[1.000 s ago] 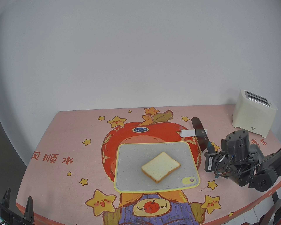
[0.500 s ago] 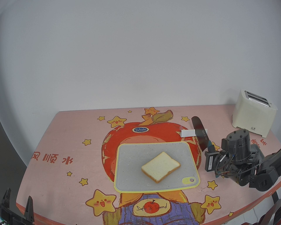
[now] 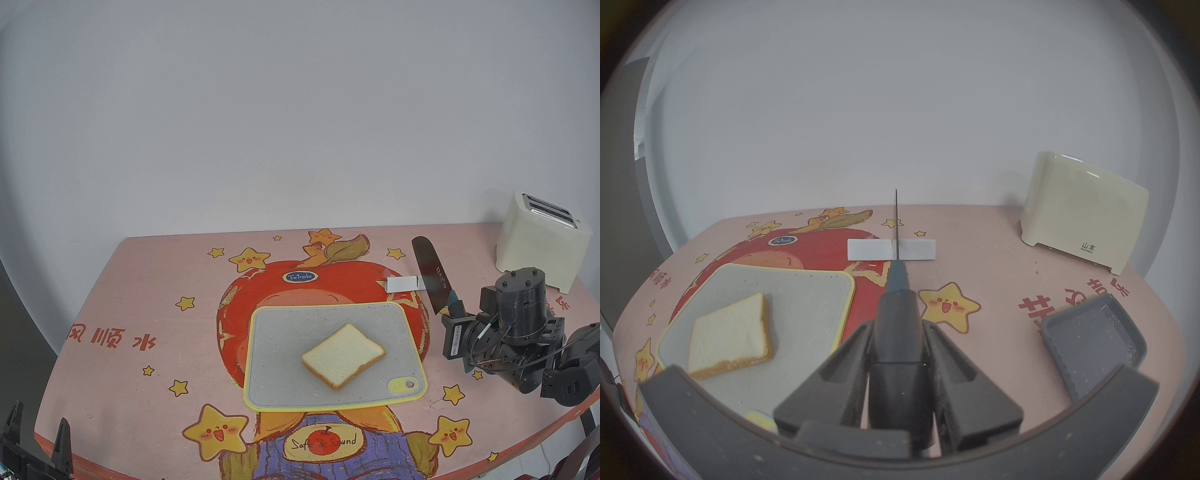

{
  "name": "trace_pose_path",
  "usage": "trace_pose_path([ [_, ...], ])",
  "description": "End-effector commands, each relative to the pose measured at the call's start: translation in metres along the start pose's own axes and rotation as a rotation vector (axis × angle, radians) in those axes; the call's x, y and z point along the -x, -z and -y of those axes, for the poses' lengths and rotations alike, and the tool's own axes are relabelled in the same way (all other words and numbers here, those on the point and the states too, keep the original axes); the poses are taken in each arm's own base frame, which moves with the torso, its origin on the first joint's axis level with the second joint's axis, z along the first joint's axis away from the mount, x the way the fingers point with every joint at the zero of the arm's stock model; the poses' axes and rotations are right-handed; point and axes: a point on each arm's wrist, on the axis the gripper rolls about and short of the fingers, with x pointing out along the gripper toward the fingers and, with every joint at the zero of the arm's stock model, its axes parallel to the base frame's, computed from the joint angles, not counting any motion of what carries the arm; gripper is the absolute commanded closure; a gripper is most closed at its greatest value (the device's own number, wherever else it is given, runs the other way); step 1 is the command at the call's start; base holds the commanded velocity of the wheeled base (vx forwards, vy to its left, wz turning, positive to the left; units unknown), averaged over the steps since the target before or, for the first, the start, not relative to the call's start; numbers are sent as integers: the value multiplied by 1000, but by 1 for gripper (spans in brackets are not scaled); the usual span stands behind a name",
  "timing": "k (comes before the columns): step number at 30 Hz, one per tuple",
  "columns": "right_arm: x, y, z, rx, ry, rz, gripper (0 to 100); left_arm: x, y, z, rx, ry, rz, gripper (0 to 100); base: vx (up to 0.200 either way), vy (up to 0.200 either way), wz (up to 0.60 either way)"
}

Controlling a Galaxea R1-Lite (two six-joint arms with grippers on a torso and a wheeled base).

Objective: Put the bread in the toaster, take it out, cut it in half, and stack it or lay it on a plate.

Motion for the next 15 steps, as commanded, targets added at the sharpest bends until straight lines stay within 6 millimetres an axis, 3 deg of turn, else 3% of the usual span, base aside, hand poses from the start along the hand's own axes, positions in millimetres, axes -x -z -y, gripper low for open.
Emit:
trace_pose_path([
  [1, 2, -1, 0, -2, -3, 7, 100, 0, 5, 0, 0, -1, -1, 0, 0, 0, 0],
  [7, 10, -5, -1, -7, -25, 29, 100, 0, 5, 0, 0, 1, -1, 0, 0, 0, 0],
  [10, 27, -11, -3, 11, -80, 71, 100, 0, 5, 0, 2, 1, -1, 0, 0, 0, 0],
  [15, 38, -12, -7, 23, -122, 87, 100, 0, 5, 0, 2, 1, -1, 0, 0, 0, 0],
])
